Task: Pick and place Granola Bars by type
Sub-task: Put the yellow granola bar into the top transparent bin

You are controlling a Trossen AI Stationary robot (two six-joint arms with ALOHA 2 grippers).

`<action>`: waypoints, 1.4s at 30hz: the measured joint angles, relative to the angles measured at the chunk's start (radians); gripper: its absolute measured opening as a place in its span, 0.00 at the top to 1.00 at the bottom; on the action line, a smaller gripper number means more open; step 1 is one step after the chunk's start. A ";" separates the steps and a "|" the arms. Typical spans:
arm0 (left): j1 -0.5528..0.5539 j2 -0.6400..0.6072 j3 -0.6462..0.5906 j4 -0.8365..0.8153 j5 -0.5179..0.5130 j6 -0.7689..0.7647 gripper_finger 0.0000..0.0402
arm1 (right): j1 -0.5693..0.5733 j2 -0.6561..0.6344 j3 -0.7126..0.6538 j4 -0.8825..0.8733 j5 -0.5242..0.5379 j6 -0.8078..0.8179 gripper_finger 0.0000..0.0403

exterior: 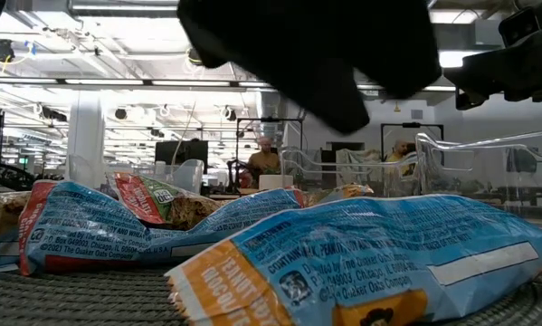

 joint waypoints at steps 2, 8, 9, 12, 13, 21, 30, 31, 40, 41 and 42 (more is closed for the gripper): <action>0.009 -0.004 -0.008 0.003 -0.027 -0.026 0.57 | 0.000 0.000 0.000 0.000 0.000 0.000 0.67; 0.029 -0.003 -0.016 -0.011 -0.032 -0.088 0.57 | 0.000 0.000 0.000 0.000 0.000 0.000 0.67; 0.031 0.004 -0.016 -0.008 -0.027 -0.095 0.57 | 0.000 0.000 0.000 0.000 0.000 0.000 0.67; 0.034 0.021 -0.016 0.010 0.009 -0.099 0.57 | 0.000 0.000 0.000 0.000 0.000 0.000 0.67; 0.033 0.030 -0.016 0.026 0.026 -0.100 0.57 | 0.000 0.000 0.000 0.000 0.000 0.000 0.67; 0.046 0.062 -0.016 0.055 0.048 -0.094 0.57 | 0.000 0.000 0.000 0.000 0.000 0.000 0.67; 0.061 0.062 -0.016 0.045 0.040 -0.095 0.57 | 0.000 0.000 0.000 0.000 0.000 0.000 0.67; 0.062 0.062 -0.016 0.042 0.040 -0.095 0.57 | 0.000 0.000 0.000 0.000 0.000 0.000 0.67; 0.070 0.078 -0.016 0.054 0.065 -0.103 0.57 | 0.000 0.000 0.000 0.000 0.000 0.000 0.67; 0.072 0.078 -0.016 0.054 0.064 -0.103 0.57 | 0.000 0.000 0.000 0.000 0.000 0.000 0.67; 0.073 0.078 -0.016 0.056 0.063 -0.103 0.57 | 0.000 0.000 0.000 0.000 0.000 0.000 0.67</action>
